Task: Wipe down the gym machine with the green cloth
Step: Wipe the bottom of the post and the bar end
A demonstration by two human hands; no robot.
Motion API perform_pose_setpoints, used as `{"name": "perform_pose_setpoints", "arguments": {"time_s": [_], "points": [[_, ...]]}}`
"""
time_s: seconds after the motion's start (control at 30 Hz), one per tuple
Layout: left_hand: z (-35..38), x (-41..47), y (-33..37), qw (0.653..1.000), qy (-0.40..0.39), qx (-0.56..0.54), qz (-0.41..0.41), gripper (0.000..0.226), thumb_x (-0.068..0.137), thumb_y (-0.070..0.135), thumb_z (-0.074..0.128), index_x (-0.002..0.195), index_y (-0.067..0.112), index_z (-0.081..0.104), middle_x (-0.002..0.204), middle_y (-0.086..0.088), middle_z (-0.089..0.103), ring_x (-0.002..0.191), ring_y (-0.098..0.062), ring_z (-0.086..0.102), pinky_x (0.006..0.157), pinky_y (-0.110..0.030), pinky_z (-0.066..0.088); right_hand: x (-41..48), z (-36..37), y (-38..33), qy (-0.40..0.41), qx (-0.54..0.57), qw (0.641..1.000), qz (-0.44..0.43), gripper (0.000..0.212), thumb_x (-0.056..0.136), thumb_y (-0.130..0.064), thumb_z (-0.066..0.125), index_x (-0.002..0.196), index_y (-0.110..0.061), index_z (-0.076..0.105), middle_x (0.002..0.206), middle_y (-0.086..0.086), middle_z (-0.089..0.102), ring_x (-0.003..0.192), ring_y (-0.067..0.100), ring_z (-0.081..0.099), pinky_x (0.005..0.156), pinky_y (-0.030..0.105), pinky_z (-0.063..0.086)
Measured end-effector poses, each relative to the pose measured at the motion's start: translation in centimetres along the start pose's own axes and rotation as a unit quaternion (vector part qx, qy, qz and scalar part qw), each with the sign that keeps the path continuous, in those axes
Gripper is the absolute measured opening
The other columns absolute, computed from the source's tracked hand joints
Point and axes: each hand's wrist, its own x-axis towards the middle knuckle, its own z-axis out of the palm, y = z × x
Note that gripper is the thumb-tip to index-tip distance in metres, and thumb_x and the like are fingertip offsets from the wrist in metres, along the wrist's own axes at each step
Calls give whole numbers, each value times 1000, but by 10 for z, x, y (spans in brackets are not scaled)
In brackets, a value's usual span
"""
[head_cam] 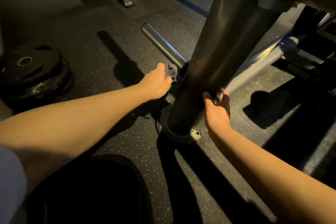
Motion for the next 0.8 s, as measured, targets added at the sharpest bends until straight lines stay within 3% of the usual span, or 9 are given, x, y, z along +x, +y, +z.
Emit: {"name": "perform_pose_setpoints", "arguments": {"time_s": [0.07,0.2,0.27,0.33,0.43,0.53,0.6,0.73,0.8], "points": [[23,-6,-11,996,0,-43,74,18,106,24,47,122,16,42,97,-1,56,83,-16,57,68,-35,45,-3,11,5,23,-20,999,-37,65,96,-27,68,153,-23,36,142,2,57,128,20,56,115,42,42],[92,-15,-38,978,20,-141,150,14,99,21,59,108,19,49,126,8,44,108,-7,51,98,-33,49,-5,23,19,26,-41,998,-37,87,94,-41,67,161,-29,13,152,4,47,135,20,50,117,42,38],[111,-19,-41,967,43,-222,113,16,99,28,63,106,15,57,137,12,39,118,3,44,98,-11,38,-3,27,27,35,-54,997,-38,97,89,-49,68,161,-34,5,154,3,47,137,19,49,118,42,36],[116,-18,-41,948,79,-301,58,20,100,33,62,100,13,67,134,10,47,117,3,50,91,-3,35,-1,31,37,40,-71,996,-24,101,91,-46,70,162,-34,-1,154,2,47,137,18,49,118,38,36],[122,-8,-41,923,121,-365,0,14,94,31,71,99,20,63,119,7,60,112,-2,60,90,-16,46,0,36,49,59,-73,995,-17,106,89,-45,74,162,-34,-3,153,0,49,135,18,51,115,34,39],[129,-4,-42,895,72,-441,-18,38,92,33,74,126,27,57,130,5,61,120,-7,61,102,-25,50,3,42,56,64,-57,996,-16,109,88,-43,75,163,-32,-3,155,0,46,134,13,52,114,31,38],[136,-1,-47,914,54,-401,13,44,96,41,66,135,25,59,136,8,58,124,-6,58,107,-29,48,4,43,60,64,-48,997,-16,108,88,-43,75,162,-34,-2,154,-1,47,132,11,53,114,31,38],[146,-5,-48,924,64,-375,22,23,106,35,50,104,19,67,113,6,62,108,-11,61,94,-24,47,3,46,65,67,-38,997,-12,115,71,-66,68,158,-47,-5,155,-4,48,134,10,53,116,34,40],[156,-3,-55,922,63,-381,-22,27,108,30,46,107,16,69,107,3,66,99,-6,62,89,-20,47,4,47,67,72,-45,996,-15,117,70,-66,68,157,-46,-7,156,-3,45,136,11,51,116,35,39]]}}
